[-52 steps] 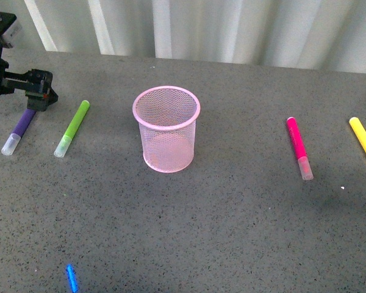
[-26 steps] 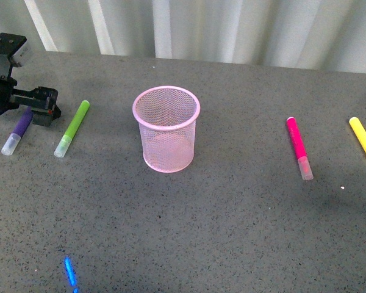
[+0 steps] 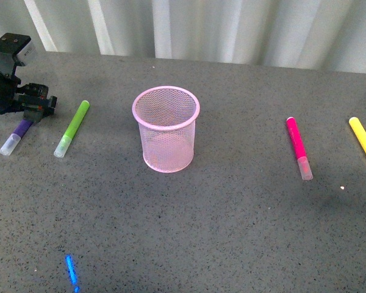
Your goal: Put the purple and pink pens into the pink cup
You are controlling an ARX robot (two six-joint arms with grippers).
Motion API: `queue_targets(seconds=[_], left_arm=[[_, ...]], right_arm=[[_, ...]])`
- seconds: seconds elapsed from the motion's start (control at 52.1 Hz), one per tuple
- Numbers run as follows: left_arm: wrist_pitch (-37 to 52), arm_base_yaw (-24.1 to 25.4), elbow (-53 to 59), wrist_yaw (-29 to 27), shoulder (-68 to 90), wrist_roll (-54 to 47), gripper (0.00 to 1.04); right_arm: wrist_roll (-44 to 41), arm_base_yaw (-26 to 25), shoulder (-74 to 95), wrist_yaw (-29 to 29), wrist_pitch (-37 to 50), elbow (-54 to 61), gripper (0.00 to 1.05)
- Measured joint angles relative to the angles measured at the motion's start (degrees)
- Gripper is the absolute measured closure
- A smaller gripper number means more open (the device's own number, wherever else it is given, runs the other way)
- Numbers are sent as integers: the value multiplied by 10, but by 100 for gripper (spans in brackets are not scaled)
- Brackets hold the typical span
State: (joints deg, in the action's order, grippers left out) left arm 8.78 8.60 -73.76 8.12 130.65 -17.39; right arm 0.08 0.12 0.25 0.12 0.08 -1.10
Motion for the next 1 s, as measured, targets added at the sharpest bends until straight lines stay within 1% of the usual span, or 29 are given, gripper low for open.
queue_targets(seconds=[0.038, 0.096, 0.134, 0.154, 0.192, 0.288, 0.403, 0.499, 0.576, 0.615, 0.653, 0.692, 0.788, 0.807, 0.864, 0.999], left_arm=[[0, 1, 0, 1, 0, 6, 65], [0, 2, 0, 4, 0, 9, 72], [3, 3, 2, 5, 0, 11, 79], [3, 4, 2, 5, 0, 15, 85], [8, 4, 5, 2, -2, 18, 90], [27, 4, 23, -2, -14, 36, 92], [64, 0, 52, 21, -50, 68, 92], [117, -11, 80, 40, -101, 102, 92], [198, -41, 123, 55, -181, 156, 92], [246, -66, 152, 56, -227, 198, 92], [306, -103, 189, 48, -278, 237, 92], [337, -123, 208, 43, -298, 261, 92], [428, -187, 255, 10, -325, 325, 92], [433, -194, 259, 8, -325, 329, 92], [485, -234, 281, -24, -317, 366, 92], [543, -295, 298, -91, -275, 407, 92]], right_arm=[[0, 0, 0, 0, 0, 0, 7], [0, 0, 0, 0, 0, 0, 7], [0, 0, 0, 0, 0, 0, 7], [0, 0, 0, 0, 0, 0, 7], [0, 0, 0, 0, 0, 0, 7], [0, 0, 0, 0, 0, 0, 7], [0, 0, 0, 0, 0, 0, 7], [0, 0, 0, 0, 0, 0, 7], [0, 0, 0, 0, 0, 0, 7], [0, 0, 0, 0, 0, 0, 7], [0, 0, 0, 0, 0, 0, 7], [0, 0, 0, 0, 0, 0, 7], [0, 0, 0, 0, 0, 0, 7], [0, 0, 0, 0, 0, 0, 7], [0, 0, 0, 0, 0, 0, 7], [0, 0, 0, 0, 0, 0, 7]])
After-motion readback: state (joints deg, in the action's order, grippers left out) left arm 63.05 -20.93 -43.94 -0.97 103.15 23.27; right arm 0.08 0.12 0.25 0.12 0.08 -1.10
